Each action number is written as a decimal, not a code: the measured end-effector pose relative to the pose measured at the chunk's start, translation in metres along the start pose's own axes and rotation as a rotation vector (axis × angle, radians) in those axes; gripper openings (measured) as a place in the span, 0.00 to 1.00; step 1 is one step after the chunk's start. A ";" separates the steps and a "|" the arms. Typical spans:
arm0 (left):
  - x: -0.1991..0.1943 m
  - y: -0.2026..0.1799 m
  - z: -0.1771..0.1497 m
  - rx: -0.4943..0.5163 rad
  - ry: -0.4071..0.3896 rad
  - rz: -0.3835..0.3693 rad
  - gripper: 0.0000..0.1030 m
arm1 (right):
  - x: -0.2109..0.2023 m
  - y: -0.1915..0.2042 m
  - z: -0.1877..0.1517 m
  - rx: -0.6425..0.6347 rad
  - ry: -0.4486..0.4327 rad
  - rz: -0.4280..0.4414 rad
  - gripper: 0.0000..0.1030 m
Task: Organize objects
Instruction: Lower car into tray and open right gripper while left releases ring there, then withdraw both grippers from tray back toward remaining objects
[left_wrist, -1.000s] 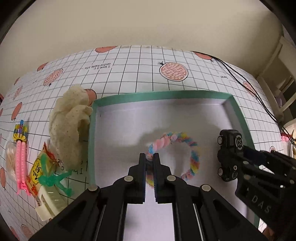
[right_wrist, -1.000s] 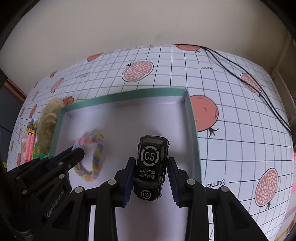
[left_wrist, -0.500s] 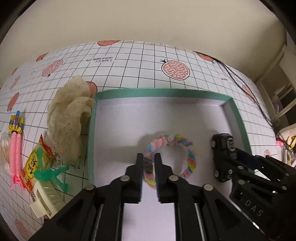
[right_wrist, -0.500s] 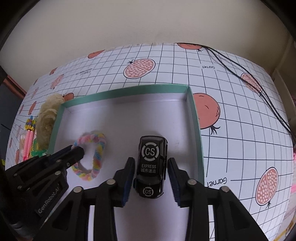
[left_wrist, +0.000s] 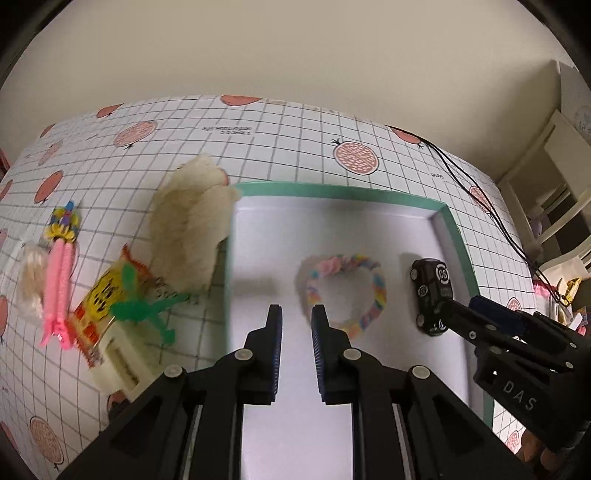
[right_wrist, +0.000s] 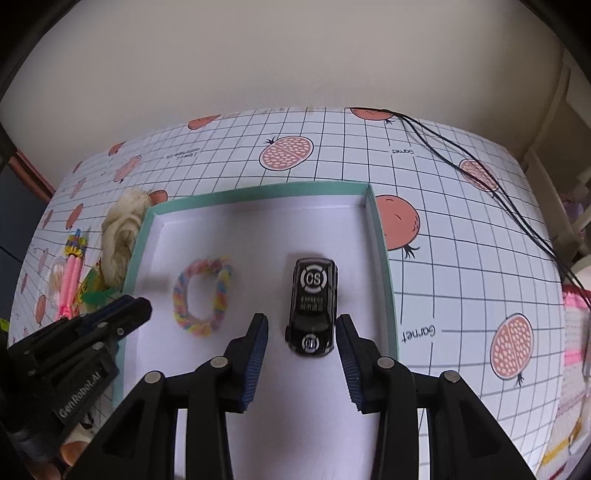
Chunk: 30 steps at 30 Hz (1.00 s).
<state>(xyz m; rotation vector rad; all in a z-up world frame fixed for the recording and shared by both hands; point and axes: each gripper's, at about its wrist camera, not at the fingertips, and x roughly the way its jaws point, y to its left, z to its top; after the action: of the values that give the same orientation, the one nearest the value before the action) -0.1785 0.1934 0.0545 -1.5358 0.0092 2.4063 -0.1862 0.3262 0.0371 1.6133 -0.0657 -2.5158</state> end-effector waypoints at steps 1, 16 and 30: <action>-0.002 0.002 -0.002 -0.003 -0.001 0.000 0.17 | -0.001 0.001 -0.002 0.000 -0.001 -0.002 0.40; -0.038 0.033 -0.027 -0.075 -0.052 0.023 0.62 | -0.018 0.017 -0.035 -0.004 -0.008 -0.011 0.84; -0.057 0.057 -0.045 -0.120 -0.094 0.037 0.99 | -0.035 0.032 -0.051 0.006 -0.053 -0.032 1.00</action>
<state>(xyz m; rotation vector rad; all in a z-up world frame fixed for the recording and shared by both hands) -0.1300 0.1181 0.0771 -1.4826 -0.1293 2.5478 -0.1220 0.3025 0.0506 1.5621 -0.0547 -2.5848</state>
